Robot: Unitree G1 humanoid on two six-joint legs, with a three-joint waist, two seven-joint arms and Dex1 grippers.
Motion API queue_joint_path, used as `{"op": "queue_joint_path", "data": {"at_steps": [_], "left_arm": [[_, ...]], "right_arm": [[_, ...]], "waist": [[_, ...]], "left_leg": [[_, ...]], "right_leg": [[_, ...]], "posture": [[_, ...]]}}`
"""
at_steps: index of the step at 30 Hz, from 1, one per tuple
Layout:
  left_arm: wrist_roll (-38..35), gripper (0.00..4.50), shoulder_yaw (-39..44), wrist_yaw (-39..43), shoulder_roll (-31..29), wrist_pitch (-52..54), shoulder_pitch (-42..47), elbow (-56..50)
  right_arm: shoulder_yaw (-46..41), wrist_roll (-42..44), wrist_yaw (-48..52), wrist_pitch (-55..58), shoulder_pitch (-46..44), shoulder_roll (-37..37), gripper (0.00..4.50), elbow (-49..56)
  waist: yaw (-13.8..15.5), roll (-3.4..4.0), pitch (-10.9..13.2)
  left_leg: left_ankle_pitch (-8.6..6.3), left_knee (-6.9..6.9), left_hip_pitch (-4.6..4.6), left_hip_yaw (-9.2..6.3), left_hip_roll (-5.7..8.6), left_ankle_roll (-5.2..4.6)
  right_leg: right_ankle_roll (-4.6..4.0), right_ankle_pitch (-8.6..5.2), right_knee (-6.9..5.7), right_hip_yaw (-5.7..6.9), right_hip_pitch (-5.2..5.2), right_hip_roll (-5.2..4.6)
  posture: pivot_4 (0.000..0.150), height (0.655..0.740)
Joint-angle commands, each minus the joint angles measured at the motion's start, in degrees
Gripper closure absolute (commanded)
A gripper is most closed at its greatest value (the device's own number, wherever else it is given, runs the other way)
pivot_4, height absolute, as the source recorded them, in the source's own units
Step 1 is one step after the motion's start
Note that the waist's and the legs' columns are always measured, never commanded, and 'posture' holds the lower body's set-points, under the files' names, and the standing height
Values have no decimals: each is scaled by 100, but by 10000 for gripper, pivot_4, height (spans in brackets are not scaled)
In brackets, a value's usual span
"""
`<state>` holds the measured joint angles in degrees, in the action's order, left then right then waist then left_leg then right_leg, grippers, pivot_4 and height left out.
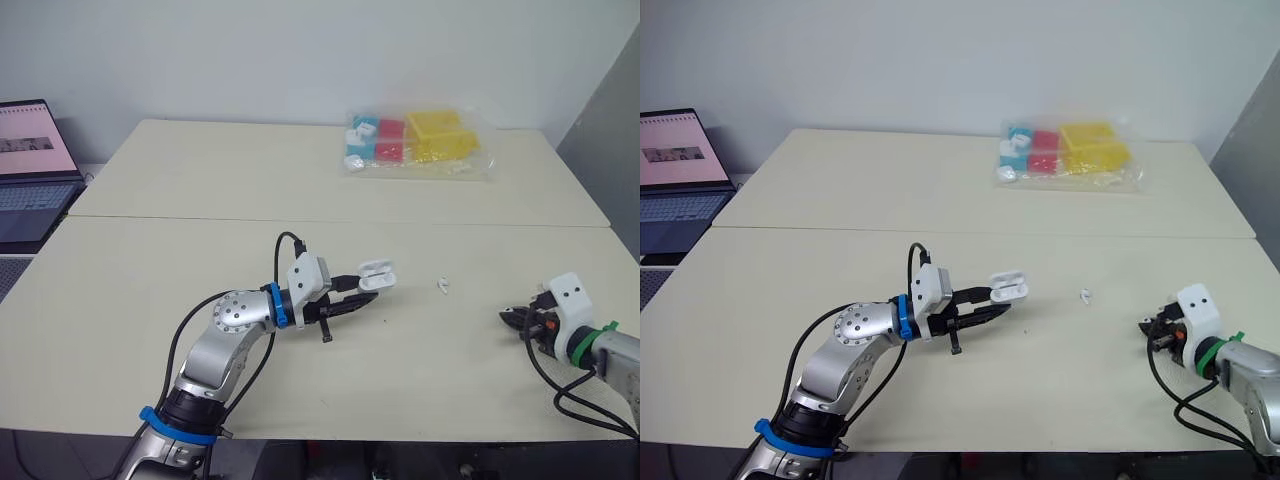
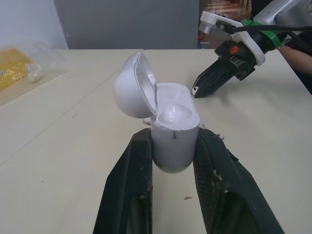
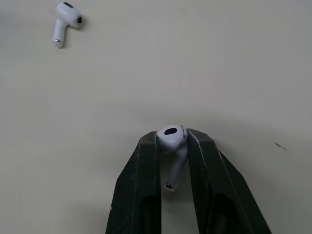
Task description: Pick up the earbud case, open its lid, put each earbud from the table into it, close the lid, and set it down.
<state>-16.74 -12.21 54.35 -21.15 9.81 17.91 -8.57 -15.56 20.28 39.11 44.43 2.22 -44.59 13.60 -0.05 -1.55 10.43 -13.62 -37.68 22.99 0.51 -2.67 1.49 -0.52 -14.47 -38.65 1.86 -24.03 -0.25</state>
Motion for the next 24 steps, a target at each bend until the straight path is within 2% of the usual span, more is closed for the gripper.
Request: {"op": "queue_joint_path", "data": {"at_steps": [1, 6, 9, 12, 18, 24], "left_arm": [[-30, 37180, 38, -20, -24, -84, 42, -153], [-39, 37180, 58, -7, -99, -67, -40, -257], [-57, 37180, 57, -21, -124, -59, -55, -286], [-53, 37180, 67, -52, -189, -18, -152, -403], [-76, 37180, 110, -93, -307, 70, -280, -578], [-100, 37180, 93, -206, -335, 183, -405, -755]], "right_arm": [[192, 20, 946, -484, -11, -690, 40902, 177], [797, -521, 2573, -2147, 211, -1981, 40902, 88], [925, -651, 2872, -2641, 234, -2210, 40902, -81], [1590, -1447, 3391, -3907, -417, -2599, 40902, -919], [2289, -1913, 4044, -4864, -1245, -2594, 40902, -1695], [2742, -2131, 4516, -4754, -1800, -2473, 40902, -1874]], "waist": [[-1, 2, 1], [-3, 8, 7], [-2, 4, 9], [-23, 7, 13], [-10, 5, 16], [-2, 6, 16]], "left_leg": [[0, 1, 0, 1, 0, 0], [0, 7, -1, -6, -1, 0], [0, 13, -3, -6, -2, 0], [0, 15, -5, 4, -1, 0], [0, 20, -6, 8, -1, 1], [1, 40, -14, 13, 0, 2]], "right_leg": [[0, 0, 1, -1, -1, 0], [0, 0, 6, 7, 0, 2], [-2, -2, 12, 10, 0, 2], [-1, -1, 14, 7, -1, 2], [-2, -2, 15, 4, -2, 0], [-6, -4, 16, -6, -3, 0]], "posture": [[1500, 7400], [1500, 7400], [1500, 7400], [1500, 7400], [1500, 7400], [1500, 7400]]}}
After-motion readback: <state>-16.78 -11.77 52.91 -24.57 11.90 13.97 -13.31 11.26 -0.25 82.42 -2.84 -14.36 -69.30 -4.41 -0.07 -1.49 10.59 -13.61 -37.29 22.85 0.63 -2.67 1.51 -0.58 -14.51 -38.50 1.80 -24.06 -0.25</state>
